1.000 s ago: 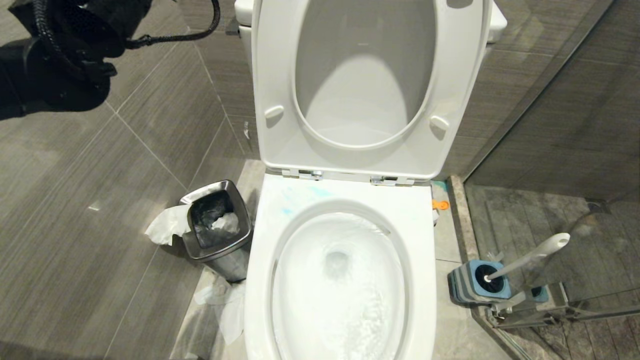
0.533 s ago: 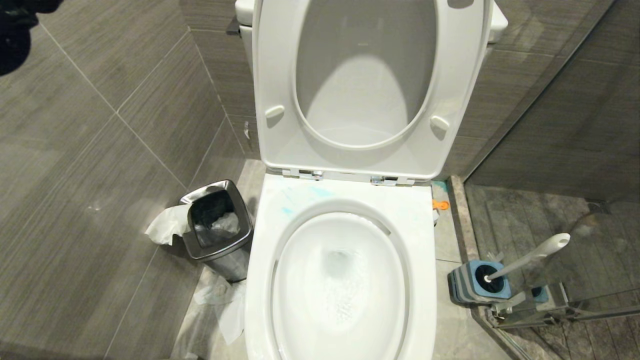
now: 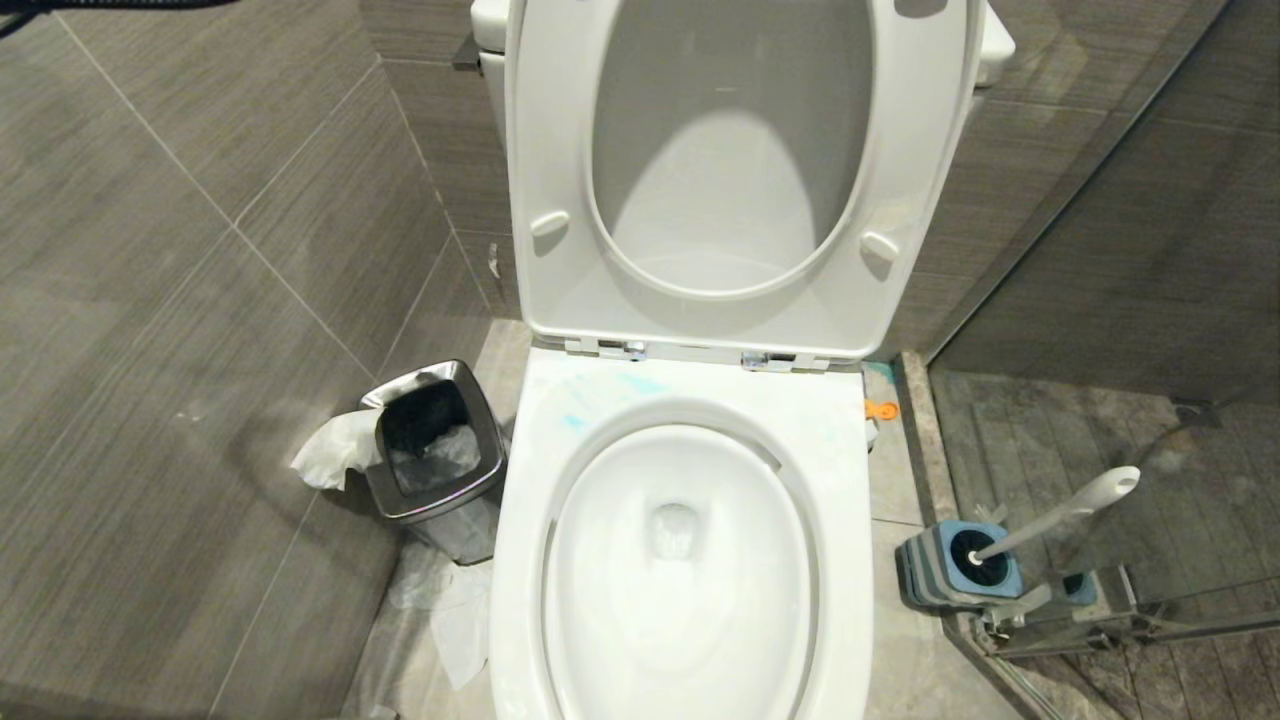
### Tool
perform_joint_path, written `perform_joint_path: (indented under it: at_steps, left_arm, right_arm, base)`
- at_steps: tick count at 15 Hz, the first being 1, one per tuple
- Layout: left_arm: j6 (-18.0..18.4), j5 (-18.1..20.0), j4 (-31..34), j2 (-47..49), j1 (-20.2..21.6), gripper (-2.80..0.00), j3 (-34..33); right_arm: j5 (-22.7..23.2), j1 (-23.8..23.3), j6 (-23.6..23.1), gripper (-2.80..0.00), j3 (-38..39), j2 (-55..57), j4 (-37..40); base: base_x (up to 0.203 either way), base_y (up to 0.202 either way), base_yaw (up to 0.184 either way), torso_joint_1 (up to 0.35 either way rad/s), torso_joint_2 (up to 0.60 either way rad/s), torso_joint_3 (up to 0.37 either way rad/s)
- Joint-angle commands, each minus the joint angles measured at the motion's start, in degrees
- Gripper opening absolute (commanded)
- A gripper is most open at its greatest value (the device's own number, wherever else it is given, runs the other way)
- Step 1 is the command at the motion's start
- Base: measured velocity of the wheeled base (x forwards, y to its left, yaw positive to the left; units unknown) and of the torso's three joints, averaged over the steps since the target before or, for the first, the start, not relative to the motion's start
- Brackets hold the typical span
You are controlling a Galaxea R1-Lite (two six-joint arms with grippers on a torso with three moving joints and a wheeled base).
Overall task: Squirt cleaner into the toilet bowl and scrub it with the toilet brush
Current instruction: Close the toilet lid
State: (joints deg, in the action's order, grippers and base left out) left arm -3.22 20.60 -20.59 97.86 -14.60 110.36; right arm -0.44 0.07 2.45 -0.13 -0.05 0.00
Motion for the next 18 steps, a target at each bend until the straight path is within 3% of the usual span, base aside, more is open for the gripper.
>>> perform_joint_path:
  at_steps: [1, 3, 5, 8, 10, 14, 18]
  left_arm:
    - [-1.26, 6.12, -2.48, 3.88, 2.49, -2.8, -0.09]
    - [-1.87, 7.52, -8.81, 6.76, 2.55, -2.8, -0.1]
    - [-4.46, 13.17, -12.75, 8.95, 3.33, -2.8, -0.03]
    - [-7.88, 18.9, -13.16, 10.08, 3.62, -2.8, -0.04]
    - [-8.02, 22.43, -13.16, 10.9, 3.61, -2.8, -0.14]
    - [-0.43, 22.08, -13.23, 11.69, 2.63, -2.8, -3.55]
    - [5.09, 15.74, -13.33, 12.18, 1.77, -2.8, -5.92]
  right_arm:
    - [0.0, 0.01, 0.01, -2.8, -0.04, 0.05, 0.0]
    - [0.0, 0.01, 0.01, -2.8, -0.04, 0.05, 0.0]
    - [0.0, 0.01, 0.01, -2.8, 0.04, 0.05, 0.0]
    - [0.0, 0.01, 0.01, -2.8, 0.0, 0.05, 0.0]
    - [0.0, 0.01, 0.01, -2.8, 0.02, 0.05, 0.0]
    - [0.0, 0.01, 0.01, -2.8, -0.04, 0.05, 0.0]
    - [0.0, 0.01, 0.01, -2.8, -0.04, 0.05, 0.0]
  base:
    - [0.0, 0.0, 0.0, 0.0, 0.0, 0.0]
    - [0.0, 0.0, 0.0, 0.0, 0.0, 0.0]
    - [0.0, 0.0, 0.0, 0.0, 0.0, 0.0]
    - [0.0, 0.0, 0.0, 0.0, 0.0, 0.0]
    - [0.0, 0.0, 0.0, 0.0, 0.0, 0.0]
    - [0.0, 0.0, 0.0, 0.0, 0.0, 0.0]
    - [0.0, 0.0, 0.0, 0.0, 0.0, 0.0]
